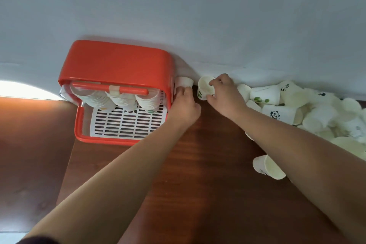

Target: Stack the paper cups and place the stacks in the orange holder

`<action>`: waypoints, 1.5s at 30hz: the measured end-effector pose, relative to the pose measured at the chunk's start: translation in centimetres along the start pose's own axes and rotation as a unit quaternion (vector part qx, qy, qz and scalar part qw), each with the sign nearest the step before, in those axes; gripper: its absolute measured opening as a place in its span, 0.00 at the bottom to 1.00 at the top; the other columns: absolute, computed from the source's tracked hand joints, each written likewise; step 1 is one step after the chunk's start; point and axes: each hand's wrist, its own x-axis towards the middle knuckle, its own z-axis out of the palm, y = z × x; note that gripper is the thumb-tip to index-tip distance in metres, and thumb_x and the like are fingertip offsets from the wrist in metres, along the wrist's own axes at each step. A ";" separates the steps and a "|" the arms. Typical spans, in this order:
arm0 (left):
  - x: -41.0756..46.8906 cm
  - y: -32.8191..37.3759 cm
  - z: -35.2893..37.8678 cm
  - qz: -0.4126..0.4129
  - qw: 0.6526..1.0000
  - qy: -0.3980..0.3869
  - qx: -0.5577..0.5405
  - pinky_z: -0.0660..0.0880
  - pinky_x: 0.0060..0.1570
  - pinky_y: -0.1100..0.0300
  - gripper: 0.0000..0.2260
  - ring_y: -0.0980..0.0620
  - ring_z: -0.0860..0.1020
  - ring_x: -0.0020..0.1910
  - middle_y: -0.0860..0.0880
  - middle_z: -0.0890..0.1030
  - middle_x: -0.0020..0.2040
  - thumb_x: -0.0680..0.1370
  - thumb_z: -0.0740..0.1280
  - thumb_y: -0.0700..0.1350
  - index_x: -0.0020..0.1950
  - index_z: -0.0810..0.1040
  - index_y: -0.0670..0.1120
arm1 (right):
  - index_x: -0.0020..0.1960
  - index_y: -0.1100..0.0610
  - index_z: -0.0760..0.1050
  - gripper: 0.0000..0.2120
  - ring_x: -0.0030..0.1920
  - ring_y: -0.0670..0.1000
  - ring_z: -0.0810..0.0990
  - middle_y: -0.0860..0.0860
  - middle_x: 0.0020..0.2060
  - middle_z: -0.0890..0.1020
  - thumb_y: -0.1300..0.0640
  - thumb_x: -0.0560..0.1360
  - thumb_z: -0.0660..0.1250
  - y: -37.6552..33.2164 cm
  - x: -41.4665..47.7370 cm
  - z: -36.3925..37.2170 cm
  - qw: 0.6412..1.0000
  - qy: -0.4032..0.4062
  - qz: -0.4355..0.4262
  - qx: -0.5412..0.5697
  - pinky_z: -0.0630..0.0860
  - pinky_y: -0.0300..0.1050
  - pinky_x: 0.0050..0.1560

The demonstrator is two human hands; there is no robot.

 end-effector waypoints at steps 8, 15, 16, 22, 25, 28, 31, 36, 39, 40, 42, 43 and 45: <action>3.9 -1.4 4.9 -0.045 0.991 0.034 0.124 0.70 0.60 0.47 0.21 0.35 0.70 0.64 0.37 0.63 0.69 0.77 0.65 0.44 0.67 0.66 0.38 | 0.43 0.62 0.83 0.04 0.50 0.61 0.74 0.58 0.49 0.76 0.63 0.69 0.72 2.9 1.6 3.4 0.987 0.042 -0.118 -0.104 0.74 0.54 0.47; 3.7 -0.9 6.0 -0.072 0.993 0.088 0.030 0.74 0.51 0.48 0.25 0.34 0.75 0.55 0.37 0.69 0.63 0.77 0.70 0.45 0.70 0.65 0.40 | 0.44 0.60 0.83 0.03 0.51 0.62 0.74 0.58 0.51 0.76 0.64 0.70 0.72 4.2 0.5 3.4 0.986 0.093 -0.136 0.003 0.75 0.53 0.49; 3.3 -0.7 6.0 -0.082 0.992 0.092 -0.004 0.73 0.51 0.51 0.26 0.35 0.76 0.56 0.37 0.72 0.63 0.76 0.70 0.44 0.70 0.65 0.40 | 0.44 0.60 0.83 0.03 0.53 0.62 0.74 0.59 0.53 0.76 0.64 0.71 0.72 4.3 0.1 3.1 0.986 0.091 -0.136 0.014 0.75 0.53 0.50; -2.9 0.4 4.8 -0.108 0.967 0.087 -0.216 0.73 0.55 0.58 0.28 0.49 0.77 0.61 0.48 0.76 0.63 0.73 0.75 0.46 0.67 0.64 0.48 | 0.50 0.61 0.83 0.07 0.62 0.60 0.71 0.59 0.61 0.72 0.60 0.74 0.70 4.9 -2.6 -1.2 0.986 0.087 -0.127 0.069 0.76 0.55 0.58; -5.9 1.1 3.1 -0.075 0.955 0.078 -0.277 0.76 0.58 0.58 0.33 0.51 0.76 0.64 0.49 0.75 0.65 0.72 0.75 0.45 0.71 0.61 0.52 | 0.50 0.61 0.83 0.07 0.65 0.61 0.71 0.60 0.63 0.70 0.60 0.74 0.69 3.8 -4.9 -4.3 0.979 0.100 -0.147 0.103 0.76 0.56 0.59; -8.9 2.4 0.9 -0.062 0.939 0.060 -0.334 0.78 0.59 0.55 0.41 0.51 0.76 0.64 0.48 0.75 0.66 0.71 0.74 0.43 0.77 0.55 0.58 | 0.51 0.60 0.83 0.07 0.69 0.60 0.68 0.59 0.69 0.67 0.60 0.75 0.69 2.1 -7.3 -7.5 0.970 0.095 -0.164 0.150 0.72 0.55 0.66; -11.9 3.6 -1.4 -0.044 0.937 0.079 -0.338 0.78 0.56 0.60 0.42 0.55 0.76 0.63 0.50 0.73 0.67 0.73 0.74 0.38 0.78 0.53 0.60 | 0.55 0.56 0.82 0.09 0.71 0.54 0.68 0.54 0.75 0.62 0.57 0.77 0.68 0.4 -9.4 -10.3 0.968 0.042 -0.162 0.190 0.68 0.49 0.69; -16.5 4.5 -5.4 -0.051 0.919 0.132 -0.367 0.78 0.61 0.49 0.28 0.52 0.79 0.61 0.49 0.77 0.65 0.78 0.71 0.52 0.73 0.60 0.59 | 0.57 0.55 0.80 0.10 0.69 0.52 0.69 0.51 0.73 0.67 0.55 0.78 0.67 -3.2 -12.1 -13.4 0.965 0.002 -0.193 0.176 0.58 0.31 0.57; -18.5 4.1 -8.2 -0.056 0.916 0.176 -0.355 0.79 0.61 0.46 0.24 0.51 0.80 0.60 0.51 0.80 0.61 0.76 0.72 0.58 0.67 0.67 0.57 | 0.53 0.56 0.76 0.08 0.61 0.49 0.73 0.50 0.63 0.70 0.57 0.75 0.70 -5.8 -13.3 -13.9 0.953 -0.007 -0.203 0.223 0.63 0.33 0.54; -19.1 3.7 -9.2 -0.056 0.916 0.190 -0.350 0.79 0.60 0.47 0.24 0.51 0.80 0.59 0.51 0.80 0.60 0.75 0.73 0.58 0.66 0.68 0.56 | 0.54 0.55 0.74 0.11 0.59 0.49 0.74 0.49 0.60 0.70 0.57 0.73 0.71 -6.8 -13.5 -14.0 0.949 -0.007 -0.206 0.239 0.65 0.35 0.53; -20.2 2.7 -11.3 -0.060 0.913 0.211 -0.343 0.81 0.57 0.53 0.25 0.51 0.81 0.59 0.51 0.80 0.60 0.75 0.74 0.55 0.67 0.68 0.55 | 0.57 0.52 0.70 0.17 0.55 0.48 0.73 0.47 0.57 0.69 0.55 0.72 0.73 -8.5 -13.6 -14.1 0.944 -0.012 -0.198 0.262 0.68 0.38 0.51; -20.7 2.0 -12.3 -0.062 0.914 0.220 -0.335 0.80 0.55 0.58 0.26 0.52 0.80 0.59 0.52 0.80 0.61 0.75 0.75 0.53 0.68 0.67 0.54 | 0.59 0.51 0.68 0.20 0.55 0.48 0.73 0.47 0.58 0.69 0.54 0.72 0.73 -9.4 -13.5 -14.2 0.944 -0.014 -0.191 0.268 0.70 0.39 0.52; -21.6 0.3 -14.2 -0.070 0.917 0.232 -0.318 0.77 0.51 0.66 0.28 0.55 0.79 0.58 0.55 0.79 0.60 0.74 0.75 0.52 0.70 0.67 0.55 | 0.61 0.51 0.67 0.23 0.55 0.48 0.73 0.48 0.58 0.69 0.53 0.71 0.73 -11.0 -13.0 -14.2 0.946 -0.010 -0.182 0.269 0.72 0.41 0.55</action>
